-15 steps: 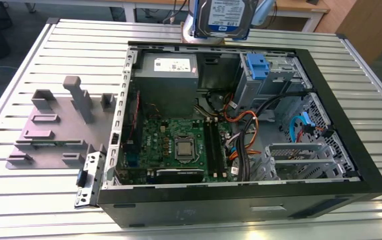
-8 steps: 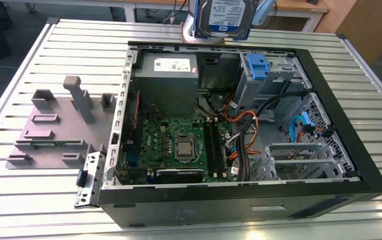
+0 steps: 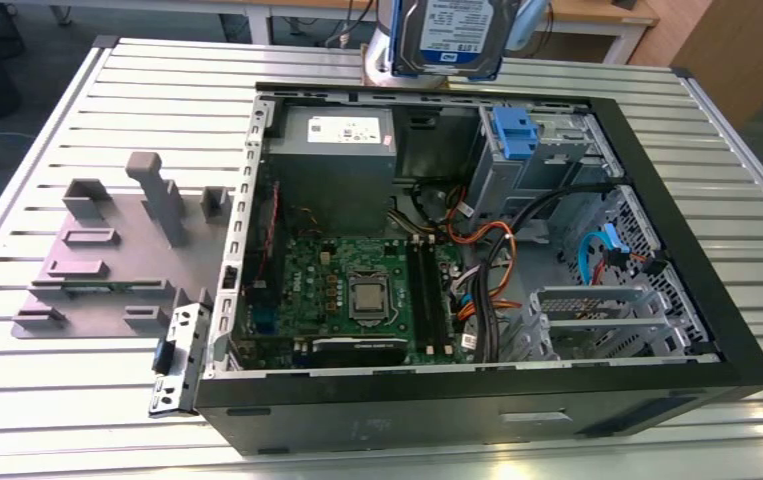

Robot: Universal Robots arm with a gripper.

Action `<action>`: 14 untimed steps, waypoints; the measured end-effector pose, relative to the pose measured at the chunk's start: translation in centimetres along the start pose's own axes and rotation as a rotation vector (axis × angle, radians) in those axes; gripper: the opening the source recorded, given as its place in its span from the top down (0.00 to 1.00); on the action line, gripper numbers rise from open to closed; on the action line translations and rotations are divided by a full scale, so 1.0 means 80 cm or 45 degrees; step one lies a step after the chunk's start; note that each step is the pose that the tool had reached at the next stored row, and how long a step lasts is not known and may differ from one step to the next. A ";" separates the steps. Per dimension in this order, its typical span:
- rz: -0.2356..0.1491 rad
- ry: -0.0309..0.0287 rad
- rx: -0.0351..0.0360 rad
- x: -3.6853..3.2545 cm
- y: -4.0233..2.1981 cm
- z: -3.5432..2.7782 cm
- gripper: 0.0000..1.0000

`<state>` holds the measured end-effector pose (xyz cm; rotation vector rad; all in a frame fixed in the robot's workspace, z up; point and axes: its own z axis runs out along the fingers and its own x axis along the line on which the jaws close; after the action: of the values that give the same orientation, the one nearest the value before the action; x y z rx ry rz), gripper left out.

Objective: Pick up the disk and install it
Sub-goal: 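Pick up the disk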

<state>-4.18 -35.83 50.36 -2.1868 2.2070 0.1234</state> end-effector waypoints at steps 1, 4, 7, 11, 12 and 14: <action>0.000 0.0000 0.0000 0.0000 -0.0004 0.0000 0.63; 0.000 0.0000 0.0000 0.0000 -0.0014 0.0000 0.63; 0.000 0.0001 0.0000 0.0000 -0.0023 -0.0001 0.63; 0.000 0.0000 0.0000 0.0000 -0.0036 -0.0001 0.63; 0.000 0.0000 0.0000 0.0000 -0.0039 -0.0001 0.63; 0.000 0.0000 0.0000 -0.0001 -0.0045 -0.0001 0.63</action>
<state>-3.82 -35.83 50.36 -2.1869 2.2069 0.1234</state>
